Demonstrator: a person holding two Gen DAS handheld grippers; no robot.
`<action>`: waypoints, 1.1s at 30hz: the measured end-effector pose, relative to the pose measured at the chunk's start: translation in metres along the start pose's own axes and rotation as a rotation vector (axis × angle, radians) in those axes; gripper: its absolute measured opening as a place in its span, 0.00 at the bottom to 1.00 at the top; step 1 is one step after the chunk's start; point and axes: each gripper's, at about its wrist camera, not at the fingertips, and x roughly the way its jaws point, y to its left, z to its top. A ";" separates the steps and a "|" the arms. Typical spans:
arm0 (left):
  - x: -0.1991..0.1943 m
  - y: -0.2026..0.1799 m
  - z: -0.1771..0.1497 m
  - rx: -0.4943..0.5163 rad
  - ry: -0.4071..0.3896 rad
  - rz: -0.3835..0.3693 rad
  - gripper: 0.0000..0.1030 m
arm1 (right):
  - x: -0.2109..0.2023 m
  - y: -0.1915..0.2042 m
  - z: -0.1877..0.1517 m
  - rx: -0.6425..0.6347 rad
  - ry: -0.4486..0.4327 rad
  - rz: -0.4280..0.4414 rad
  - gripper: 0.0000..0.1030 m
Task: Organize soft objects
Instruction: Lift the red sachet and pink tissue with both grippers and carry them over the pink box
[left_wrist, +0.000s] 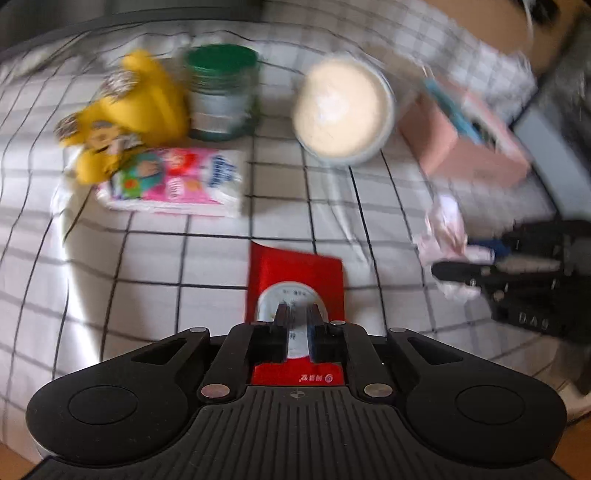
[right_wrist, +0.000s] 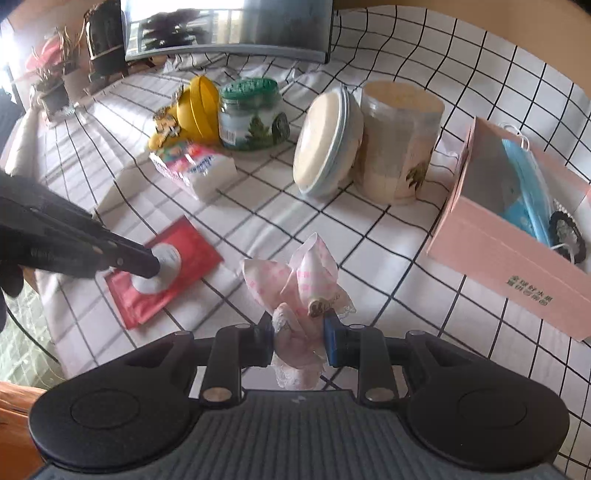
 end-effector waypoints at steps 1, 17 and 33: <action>0.000 -0.009 0.000 0.038 -0.006 0.034 0.13 | 0.003 -0.002 -0.002 0.004 0.007 -0.003 0.25; 0.008 -0.049 -0.007 0.188 -0.010 0.037 0.82 | 0.005 -0.004 -0.025 -0.004 -0.058 -0.017 0.46; 0.025 -0.025 -0.013 0.143 -0.050 0.127 0.91 | 0.010 -0.005 -0.020 -0.016 -0.049 -0.036 0.59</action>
